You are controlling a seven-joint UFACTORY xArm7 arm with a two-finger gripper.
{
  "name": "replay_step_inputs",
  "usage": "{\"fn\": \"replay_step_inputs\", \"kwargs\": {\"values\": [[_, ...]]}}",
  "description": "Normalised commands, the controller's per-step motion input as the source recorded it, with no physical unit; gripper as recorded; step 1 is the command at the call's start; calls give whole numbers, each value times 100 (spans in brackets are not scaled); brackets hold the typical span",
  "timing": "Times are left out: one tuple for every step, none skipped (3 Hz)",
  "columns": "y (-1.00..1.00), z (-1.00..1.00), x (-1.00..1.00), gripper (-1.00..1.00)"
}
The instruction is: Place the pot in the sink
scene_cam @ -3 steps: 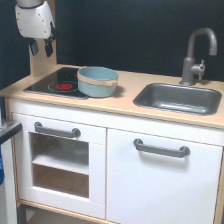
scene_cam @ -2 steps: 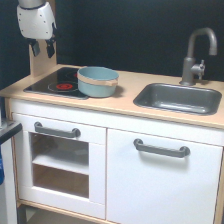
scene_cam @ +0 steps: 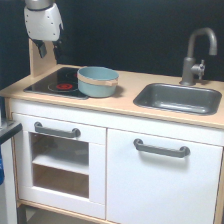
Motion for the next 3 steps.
{"fn": "replay_step_inputs", "kwargs": {"values": [[18, -6, 91, 100], [50, -18, 90, 100], [45, -53, 53, 100]]}}
